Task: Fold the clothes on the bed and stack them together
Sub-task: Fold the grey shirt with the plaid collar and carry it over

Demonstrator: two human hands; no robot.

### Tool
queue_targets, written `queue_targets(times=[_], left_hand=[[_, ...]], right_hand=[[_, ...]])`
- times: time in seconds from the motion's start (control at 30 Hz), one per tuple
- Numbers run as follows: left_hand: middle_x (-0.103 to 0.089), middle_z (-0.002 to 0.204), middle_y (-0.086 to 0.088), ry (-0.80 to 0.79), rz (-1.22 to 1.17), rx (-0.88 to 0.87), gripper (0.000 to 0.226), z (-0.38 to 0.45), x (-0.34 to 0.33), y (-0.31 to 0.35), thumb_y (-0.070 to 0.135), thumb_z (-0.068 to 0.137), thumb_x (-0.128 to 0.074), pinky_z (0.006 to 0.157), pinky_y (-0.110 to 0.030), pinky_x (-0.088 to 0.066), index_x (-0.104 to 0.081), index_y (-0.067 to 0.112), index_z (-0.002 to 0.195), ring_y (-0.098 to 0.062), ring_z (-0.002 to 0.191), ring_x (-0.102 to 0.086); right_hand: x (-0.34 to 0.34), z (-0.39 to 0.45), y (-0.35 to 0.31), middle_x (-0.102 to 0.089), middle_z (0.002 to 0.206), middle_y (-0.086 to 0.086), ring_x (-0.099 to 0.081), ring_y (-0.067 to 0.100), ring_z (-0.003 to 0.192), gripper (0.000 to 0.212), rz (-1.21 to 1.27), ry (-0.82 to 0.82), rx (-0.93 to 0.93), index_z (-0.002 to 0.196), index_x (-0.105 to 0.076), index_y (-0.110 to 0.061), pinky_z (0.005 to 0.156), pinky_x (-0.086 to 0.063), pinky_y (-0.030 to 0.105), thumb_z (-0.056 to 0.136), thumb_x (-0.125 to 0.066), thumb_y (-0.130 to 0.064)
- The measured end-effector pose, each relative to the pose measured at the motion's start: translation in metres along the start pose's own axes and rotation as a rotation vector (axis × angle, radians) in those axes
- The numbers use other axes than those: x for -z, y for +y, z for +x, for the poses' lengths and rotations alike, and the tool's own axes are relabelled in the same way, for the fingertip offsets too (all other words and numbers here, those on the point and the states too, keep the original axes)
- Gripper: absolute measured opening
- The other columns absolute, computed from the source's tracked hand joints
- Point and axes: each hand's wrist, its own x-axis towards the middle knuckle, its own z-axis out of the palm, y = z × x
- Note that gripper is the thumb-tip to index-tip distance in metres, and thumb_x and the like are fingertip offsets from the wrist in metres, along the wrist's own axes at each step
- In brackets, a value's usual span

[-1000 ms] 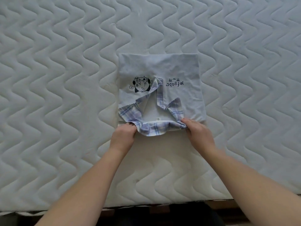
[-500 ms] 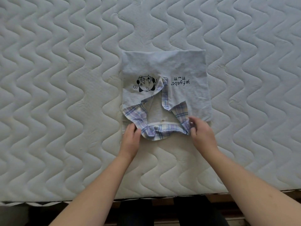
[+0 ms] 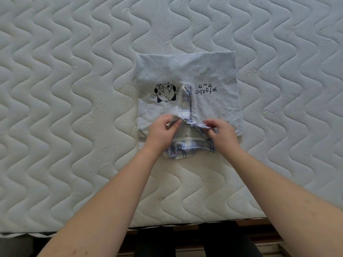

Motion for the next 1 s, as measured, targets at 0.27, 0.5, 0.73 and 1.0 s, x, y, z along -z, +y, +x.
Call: queue_targets(times=[0.27, 0.5, 0.73, 1.0], left_hand=[[-0.062, 0.073, -0.006, -0.174, 0.539, -0.114, 0.028, 0.011, -0.011, 0.001, 0.034, 0.104, -0.042, 0.058, -0.036, -0.039, -0.064, 0.018, 0.101, -0.027, 0.070, -0.056], [-0.066, 0.087, -0.012, -0.135, 0.574, -0.207, 0.022, -0.001, 0.000, -0.016, 0.023, 0.103, -0.048, 0.062, -0.037, -0.037, -0.065, 0.011, 0.108, -0.033, 0.084, -0.060], [-0.055, 0.142, -0.001, -0.338, 0.740, -0.349, 0.024, 0.002, -0.013, -0.013, 0.013, 0.096, -0.055, 0.102, -0.036, -0.039, -0.064, 0.009, 0.118, -0.021, 0.132, -0.047], [-0.065, 0.127, 0.002, -0.311, 0.609, -0.226, 0.025, 0.003, -0.008, -0.010, 0.012, 0.091, -0.057, 0.089, -0.034, -0.046, -0.066, 0.016, 0.115, -0.021, 0.116, -0.056]], right_hand=[[0.009, -0.013, 0.009, -0.061, 0.072, -0.012, -0.054, -0.002, 0.066, 0.015, 0.027, -0.017, 0.009, 0.089, -0.061, -0.027, 0.055, -0.036, 0.011, 0.096, -0.053, -0.016], [0.011, -0.022, 0.015, -0.063, 0.097, -0.008, -0.058, 0.013, 0.096, 0.011, 0.529, 0.342, -0.239, 0.104, -0.055, -0.020, 0.084, -0.043, 0.029, 0.102, -0.045, -0.020], [0.012, -0.024, 0.012, -0.064, 0.100, -0.010, -0.060, 0.008, 0.095, 0.021, 0.725, 0.455, -0.313, 0.096, -0.056, -0.029, 0.089, -0.044, 0.031, 0.102, -0.040, -0.018], [0.002, -0.021, 0.010, -0.055, 0.133, -0.006, -0.045, 0.004, 0.123, 0.027, -0.028, -0.154, 0.284, 0.123, -0.058, -0.020, 0.103, -0.033, 0.018, 0.099, -0.047, -0.021]])
